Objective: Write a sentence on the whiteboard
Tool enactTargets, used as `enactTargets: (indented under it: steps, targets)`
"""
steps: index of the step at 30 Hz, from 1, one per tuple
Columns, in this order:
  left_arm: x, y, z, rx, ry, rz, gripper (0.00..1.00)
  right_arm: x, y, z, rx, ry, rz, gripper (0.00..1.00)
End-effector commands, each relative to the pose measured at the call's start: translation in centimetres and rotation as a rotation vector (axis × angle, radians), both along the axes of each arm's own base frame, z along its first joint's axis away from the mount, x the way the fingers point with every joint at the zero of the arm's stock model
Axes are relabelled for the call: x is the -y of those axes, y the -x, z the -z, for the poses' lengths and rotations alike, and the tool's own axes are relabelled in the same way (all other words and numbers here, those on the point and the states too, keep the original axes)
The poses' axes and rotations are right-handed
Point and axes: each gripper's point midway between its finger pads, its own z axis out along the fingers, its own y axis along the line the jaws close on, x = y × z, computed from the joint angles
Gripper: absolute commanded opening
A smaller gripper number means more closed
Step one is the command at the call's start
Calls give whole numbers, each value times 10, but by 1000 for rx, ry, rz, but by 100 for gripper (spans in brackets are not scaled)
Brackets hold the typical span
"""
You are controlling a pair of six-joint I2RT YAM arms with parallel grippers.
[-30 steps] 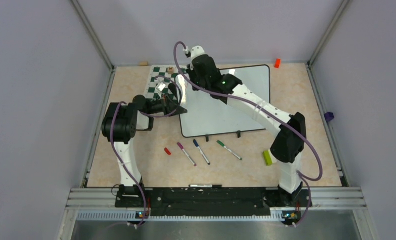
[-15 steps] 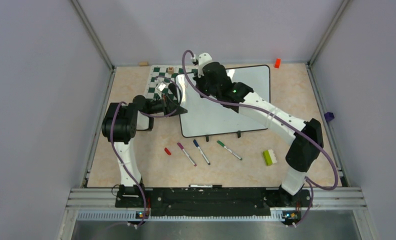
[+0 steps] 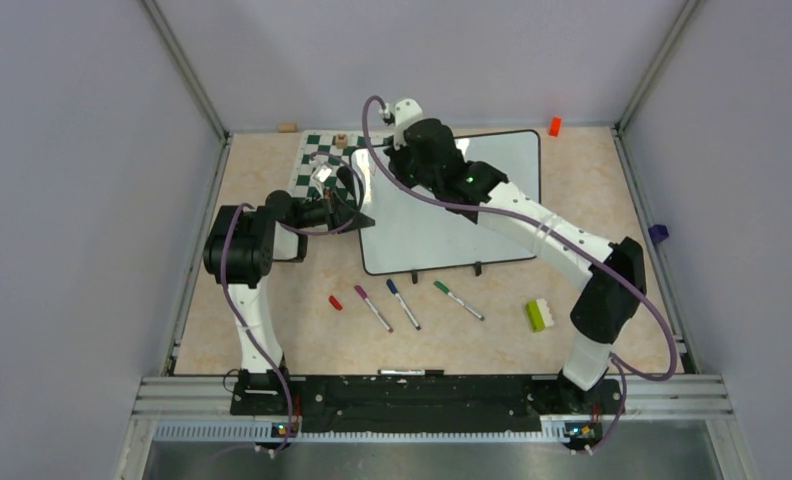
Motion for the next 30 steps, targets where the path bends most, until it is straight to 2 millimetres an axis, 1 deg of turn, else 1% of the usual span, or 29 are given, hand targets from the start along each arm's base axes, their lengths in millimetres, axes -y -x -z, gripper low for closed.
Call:
enactTargets:
  steps: [1,3,5,10,11,15,21,24,27,30]
  targets:
    - [-1,-6,-13,192,-2,-17,0,-8,-14,-62,103,-90,6,0]
    - [-2,-5,-14,194,-2,-19,0,-9,-13,-55,93,-88,1,0]
    - [-2,-5,-14,199,-2,-20,0,-3,-15,-48,89,-60,21,0]
    - [-2,-5,-14,199,-3,-17,0,6,-11,-52,83,-13,31,0]
    - [-2,-5,-14,200,-4,-16,0,6,-10,-50,77,-11,24,0]
    - [-2,-4,-14,203,-5,-15,0,1,-8,-45,67,-13,-5,0]
    - [-2,-4,-15,207,-5,-15,0,-6,-1,-27,34,-27,-45,0]
    - [-2,-4,-15,205,-5,-16,0,-8,-3,-24,33,-27,-46,0]
    - [-2,-4,-14,203,-5,-17,0,-3,-9,-25,48,-2,-14,0]
    - [-2,-4,-15,206,-5,-18,0,-3,-7,-24,44,1,-21,0]
